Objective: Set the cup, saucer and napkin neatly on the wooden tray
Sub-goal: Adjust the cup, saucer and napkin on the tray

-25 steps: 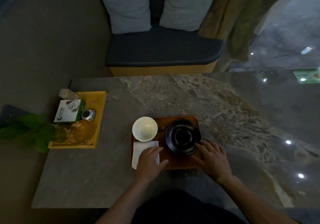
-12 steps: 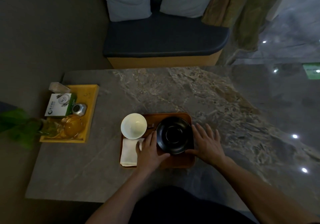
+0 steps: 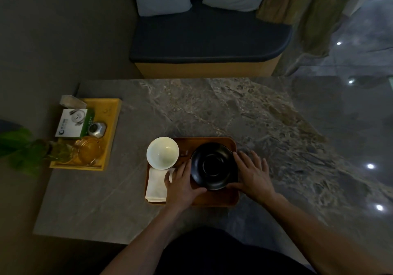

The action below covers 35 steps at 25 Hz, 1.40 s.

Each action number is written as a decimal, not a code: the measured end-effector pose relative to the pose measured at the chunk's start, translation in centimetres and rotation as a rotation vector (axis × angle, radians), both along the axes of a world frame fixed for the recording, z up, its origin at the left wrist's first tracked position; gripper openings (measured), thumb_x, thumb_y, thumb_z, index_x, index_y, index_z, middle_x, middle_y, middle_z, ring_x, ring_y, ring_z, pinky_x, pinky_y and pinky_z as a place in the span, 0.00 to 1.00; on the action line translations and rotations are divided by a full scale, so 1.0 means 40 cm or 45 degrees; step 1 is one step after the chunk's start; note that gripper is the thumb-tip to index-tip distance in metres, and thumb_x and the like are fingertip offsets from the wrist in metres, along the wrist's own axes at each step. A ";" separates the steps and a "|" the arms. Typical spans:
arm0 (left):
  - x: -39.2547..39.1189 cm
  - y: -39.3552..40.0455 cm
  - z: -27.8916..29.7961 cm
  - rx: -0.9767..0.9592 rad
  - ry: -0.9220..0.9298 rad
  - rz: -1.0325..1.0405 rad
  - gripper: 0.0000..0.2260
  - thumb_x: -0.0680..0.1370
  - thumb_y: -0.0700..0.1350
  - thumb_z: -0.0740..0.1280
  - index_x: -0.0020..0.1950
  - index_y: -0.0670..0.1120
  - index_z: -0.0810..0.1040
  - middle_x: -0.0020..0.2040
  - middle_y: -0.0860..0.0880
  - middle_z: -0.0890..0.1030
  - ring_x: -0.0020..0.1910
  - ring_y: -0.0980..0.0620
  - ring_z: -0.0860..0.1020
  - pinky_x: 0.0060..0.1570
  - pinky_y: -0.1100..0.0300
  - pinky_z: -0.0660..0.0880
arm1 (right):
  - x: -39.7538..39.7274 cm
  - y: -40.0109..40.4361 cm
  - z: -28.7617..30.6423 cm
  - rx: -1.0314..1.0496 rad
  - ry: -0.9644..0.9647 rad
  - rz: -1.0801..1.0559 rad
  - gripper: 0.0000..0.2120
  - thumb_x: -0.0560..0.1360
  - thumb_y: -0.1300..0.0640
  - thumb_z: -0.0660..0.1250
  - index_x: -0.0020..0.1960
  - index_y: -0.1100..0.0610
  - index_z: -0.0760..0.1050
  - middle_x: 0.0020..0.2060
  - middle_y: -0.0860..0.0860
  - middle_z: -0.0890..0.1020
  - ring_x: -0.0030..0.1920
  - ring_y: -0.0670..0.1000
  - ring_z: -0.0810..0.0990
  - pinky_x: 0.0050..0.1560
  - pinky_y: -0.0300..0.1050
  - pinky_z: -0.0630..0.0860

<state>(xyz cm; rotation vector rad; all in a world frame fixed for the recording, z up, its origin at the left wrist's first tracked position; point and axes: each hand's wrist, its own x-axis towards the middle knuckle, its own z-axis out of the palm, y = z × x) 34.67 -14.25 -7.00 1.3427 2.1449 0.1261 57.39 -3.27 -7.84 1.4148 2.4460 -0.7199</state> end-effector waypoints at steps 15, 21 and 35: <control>-0.036 -0.037 -0.013 0.013 0.019 -0.140 0.45 0.69 0.66 0.68 0.78 0.57 0.47 0.79 0.55 0.53 0.77 0.53 0.48 0.72 0.40 0.44 | -0.006 -0.099 -0.002 0.035 -0.018 -0.118 0.50 0.66 0.24 0.58 0.77 0.47 0.42 0.78 0.52 0.55 0.76 0.61 0.47 0.72 0.66 0.47; -0.029 -0.056 -0.013 0.061 0.033 -0.154 0.47 0.68 0.68 0.67 0.78 0.58 0.45 0.80 0.57 0.50 0.78 0.53 0.47 0.73 0.38 0.45 | -0.013 -0.079 0.003 0.075 0.009 0.063 0.50 0.67 0.24 0.56 0.76 0.45 0.36 0.78 0.46 0.47 0.76 0.56 0.39 0.72 0.67 0.43; -0.054 -0.054 -0.016 0.053 0.047 -0.235 0.44 0.70 0.66 0.67 0.78 0.59 0.46 0.79 0.59 0.49 0.78 0.55 0.48 0.72 0.41 0.46 | -0.027 -0.112 0.021 0.049 -0.030 0.030 0.48 0.68 0.26 0.58 0.78 0.49 0.46 0.77 0.45 0.46 0.77 0.56 0.45 0.72 0.67 0.47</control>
